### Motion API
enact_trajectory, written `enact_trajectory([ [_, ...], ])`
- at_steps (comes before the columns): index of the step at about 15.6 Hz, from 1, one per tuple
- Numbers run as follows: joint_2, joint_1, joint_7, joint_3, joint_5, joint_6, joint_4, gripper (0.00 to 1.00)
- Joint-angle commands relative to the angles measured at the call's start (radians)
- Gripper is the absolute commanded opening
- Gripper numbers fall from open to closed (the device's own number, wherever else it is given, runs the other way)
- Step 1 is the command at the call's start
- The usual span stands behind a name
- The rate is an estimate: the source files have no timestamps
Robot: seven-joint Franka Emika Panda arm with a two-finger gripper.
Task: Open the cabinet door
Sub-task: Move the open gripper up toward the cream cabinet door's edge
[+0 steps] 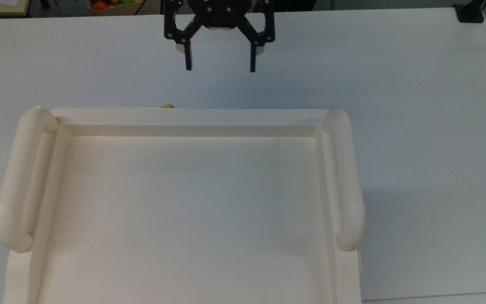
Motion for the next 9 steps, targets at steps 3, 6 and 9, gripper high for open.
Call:
enact_trajectory([
  [3,0.082,0.061,0.038,-0.007,-0.063,0.254,0.02,1.0],
  [6,0.13,0.067,0.038,-0.008,-0.076,0.336,0.02,1.0],
  [9,0.167,0.081,0.048,-0.008,-0.094,0.389,0.022,0.99],
])
